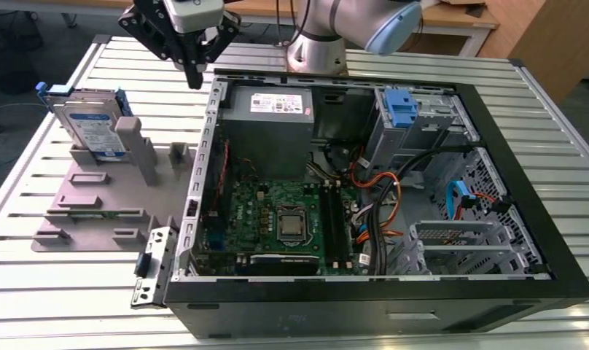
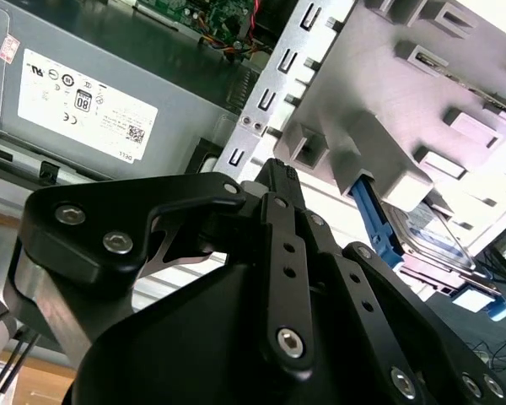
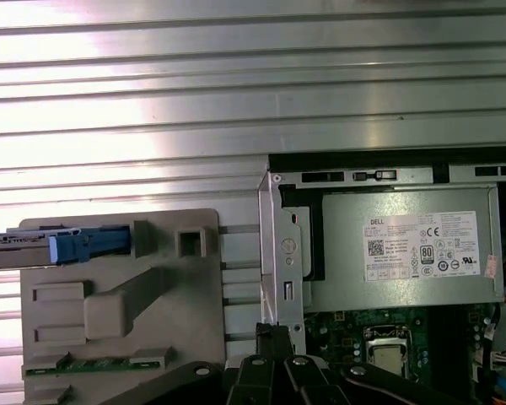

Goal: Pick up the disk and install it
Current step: 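Reach for the disk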

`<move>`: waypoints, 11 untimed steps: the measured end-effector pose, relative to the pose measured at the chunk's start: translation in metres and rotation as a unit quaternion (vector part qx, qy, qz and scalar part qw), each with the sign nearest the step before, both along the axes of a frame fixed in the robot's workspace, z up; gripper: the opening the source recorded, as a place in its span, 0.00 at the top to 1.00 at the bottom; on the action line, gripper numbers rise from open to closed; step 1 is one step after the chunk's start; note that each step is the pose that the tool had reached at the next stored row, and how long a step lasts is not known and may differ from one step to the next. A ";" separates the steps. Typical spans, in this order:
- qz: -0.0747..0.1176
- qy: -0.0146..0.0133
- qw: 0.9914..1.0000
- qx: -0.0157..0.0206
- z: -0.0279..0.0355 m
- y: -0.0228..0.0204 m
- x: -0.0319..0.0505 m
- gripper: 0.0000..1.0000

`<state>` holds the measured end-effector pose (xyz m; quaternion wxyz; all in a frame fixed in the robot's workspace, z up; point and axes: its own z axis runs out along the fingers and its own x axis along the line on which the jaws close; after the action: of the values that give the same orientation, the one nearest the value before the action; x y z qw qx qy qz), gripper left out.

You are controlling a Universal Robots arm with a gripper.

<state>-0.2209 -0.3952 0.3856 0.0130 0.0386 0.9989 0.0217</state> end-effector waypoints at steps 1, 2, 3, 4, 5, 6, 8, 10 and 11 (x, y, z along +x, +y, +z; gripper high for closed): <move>0.000 0.000 1.000 0.000 0.0000 0.0000 0.0000 0.89; 0.000 0.000 1.000 0.000 0.0000 0.0000 0.0000 0.89; 0.000 0.000 1.000 0.000 -0.0001 0.0000 -0.0001 0.89; 0.000 0.000 1.000 0.000 -0.0001 0.0000 -0.0001 0.89; 0.000 0.000 1.000 0.000 -0.0001 0.0000 -0.0001 0.89; 0.000 0.000 1.000 0.000 -0.0001 0.0000 -0.0001 0.89; 0.000 0.001 1.000 0.000 -0.0006 0.0000 -0.0002 0.89; 0.000 0.004 1.000 0.000 -0.0014 0.0000 -0.0002 0.89; 0.000 0.006 1.000 0.000 -0.0017 0.0000 -0.0002 0.89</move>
<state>-0.2210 -0.3952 0.3840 0.0075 0.0387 0.9990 0.0215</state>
